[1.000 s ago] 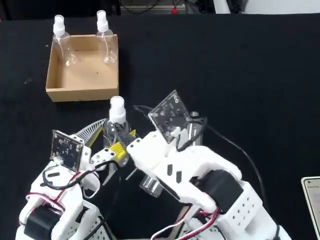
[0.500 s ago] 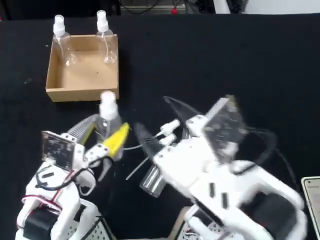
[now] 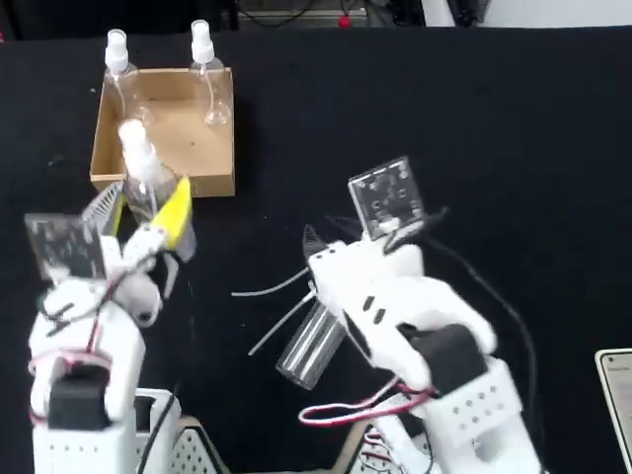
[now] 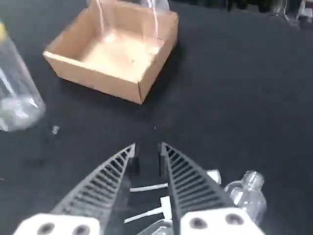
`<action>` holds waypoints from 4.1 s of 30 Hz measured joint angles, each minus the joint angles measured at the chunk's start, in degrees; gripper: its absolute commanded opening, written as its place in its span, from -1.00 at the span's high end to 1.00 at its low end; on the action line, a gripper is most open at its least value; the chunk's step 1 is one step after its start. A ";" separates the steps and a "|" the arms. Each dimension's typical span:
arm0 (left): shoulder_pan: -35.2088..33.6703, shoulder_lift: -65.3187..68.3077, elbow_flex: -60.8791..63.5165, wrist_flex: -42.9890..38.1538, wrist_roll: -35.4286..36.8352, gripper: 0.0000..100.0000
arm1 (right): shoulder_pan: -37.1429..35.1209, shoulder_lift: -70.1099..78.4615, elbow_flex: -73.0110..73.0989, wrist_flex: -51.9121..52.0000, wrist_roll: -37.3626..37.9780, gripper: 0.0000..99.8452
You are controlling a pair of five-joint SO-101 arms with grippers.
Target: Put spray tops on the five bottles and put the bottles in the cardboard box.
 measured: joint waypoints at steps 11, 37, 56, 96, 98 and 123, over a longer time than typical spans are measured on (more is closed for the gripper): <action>-4.66 30.24 -3.43 -32.53 0.00 0.74 | 0.00 -9.85 19.43 -10.46 0.00 0.89; -4.57 89.93 -27.78 -59.69 0.00 0.74 | 0.00 -10.46 20.66 -10.81 0.00 0.89; -4.66 104.53 -32.35 -81.58 0.00 0.74 | 0.00 -10.46 20.66 -10.81 0.00 0.89; -5.54 119.12 -41.58 -84.75 0.00 0.74 | 0.00 -10.46 20.66 -10.81 0.00 0.89; -5.71 119.12 -41.58 -84.75 0.00 0.74 | 0.00 -10.46 20.66 -10.81 0.00 0.89; -6.07 126.33 -50.99 -84.75 0.00 0.74 | 0.00 -10.46 20.66 -10.81 0.00 0.88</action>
